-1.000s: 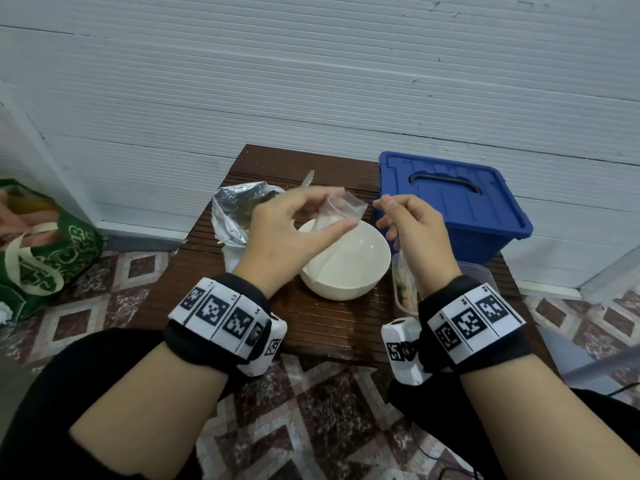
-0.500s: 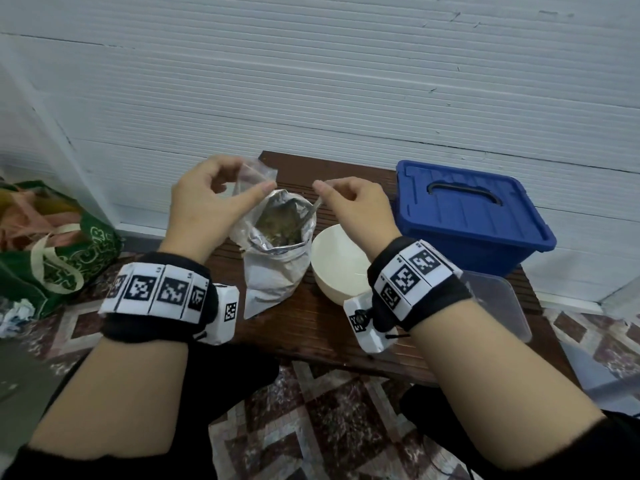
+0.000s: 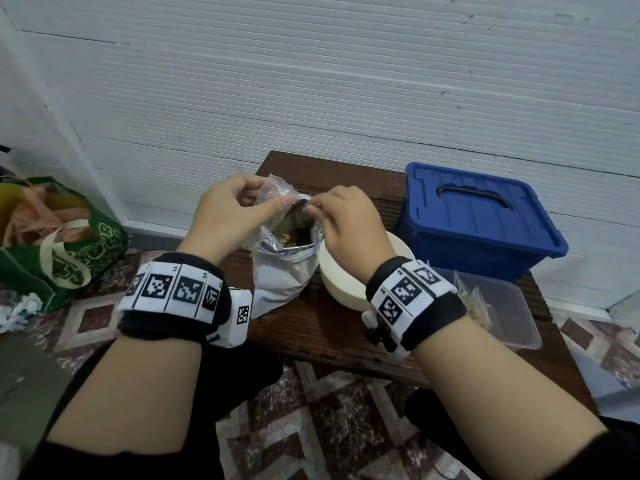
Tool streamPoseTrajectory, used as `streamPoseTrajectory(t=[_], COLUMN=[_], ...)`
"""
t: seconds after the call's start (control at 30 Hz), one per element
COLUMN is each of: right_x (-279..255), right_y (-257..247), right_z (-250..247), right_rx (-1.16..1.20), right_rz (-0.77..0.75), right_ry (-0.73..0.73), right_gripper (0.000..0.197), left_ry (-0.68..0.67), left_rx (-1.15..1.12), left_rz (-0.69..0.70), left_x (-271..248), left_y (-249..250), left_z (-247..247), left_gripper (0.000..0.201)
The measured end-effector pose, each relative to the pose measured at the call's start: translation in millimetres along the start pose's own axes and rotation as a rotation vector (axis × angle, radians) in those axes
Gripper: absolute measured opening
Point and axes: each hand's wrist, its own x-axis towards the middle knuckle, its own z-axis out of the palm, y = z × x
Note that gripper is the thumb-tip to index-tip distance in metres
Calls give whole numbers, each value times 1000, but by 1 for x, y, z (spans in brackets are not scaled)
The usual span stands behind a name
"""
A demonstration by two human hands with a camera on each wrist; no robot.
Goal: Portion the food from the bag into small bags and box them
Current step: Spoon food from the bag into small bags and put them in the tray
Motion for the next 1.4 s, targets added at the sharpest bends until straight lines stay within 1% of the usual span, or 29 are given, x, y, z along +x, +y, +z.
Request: streamPoseTrajectory(t=[0.03, 0.1, 0.23, 0.3, 0.37, 0.43, 0.53, 0.6, 0.63, 0.67, 0.73, 0.8, 0.93, 1.1, 1.3, 1.4], right_x=[-2, -2, 3, 4, 4, 5, 6, 7, 8, 9, 11, 14, 21, 30, 38, 42], right_y=[-1, -1, -1, -2, -2, -2, -1, 0, 2, 3, 6, 8, 12, 18, 14, 11], right_z=[2, 1, -7, -9, -10, -10, -10, -11, -12, -15, -18, -22, -31, -46, -48, -46], right_rx=[-1, 58, 193, 254, 341, 411, 436, 454, 469, 482, 506, 519, 502, 477, 484, 485], right_rz=[-11, 33, 261, 371, 503, 604, 699, 757, 780, 798, 828, 841, 851, 865, 837, 820], right_ry=[-10, 1, -22, -10, 21, 60, 96, 146, 179, 208, 240, 267, 344, 406, 349, 309], right_gripper=[23, 24, 25, 27, 29, 30, 32, 33, 33, 33, 32, 32, 33, 36, 39, 37], left_ry=[-3, -3, -25, -22, -21, -21, 4, 41, 61, 78, 82, 37, -67, -135, -184, -207], left_rx=[8, 17, 17, 15, 18, 21, 9, 1, 3, 11, 50, 122, 275, 302, 323, 329], left_rz=[-2, -2, -14, -15, -14, -12, -11, 11, 26, 42, 74, 93, 121, 124, 95, 96], left_x=[0, 1, 0, 0, -1, -1, -3, -4, -4, -3, -3, -2, -3, 0, 5, 7], left_y=[0, -1, 0, 0, 1, 2, 4, 6, 8, 9, 11, 11, 10, 6, 7, 9], left_z=[0, 0, 0, -1, -1, -1, -2, -7, -11, -15, -25, -31, -33, -29, -23, -21], left_gripper=[45, 46, 56, 51, 47, 45, 43, 41, 42, 45, 44, 44, 52, 54, 52, 53])
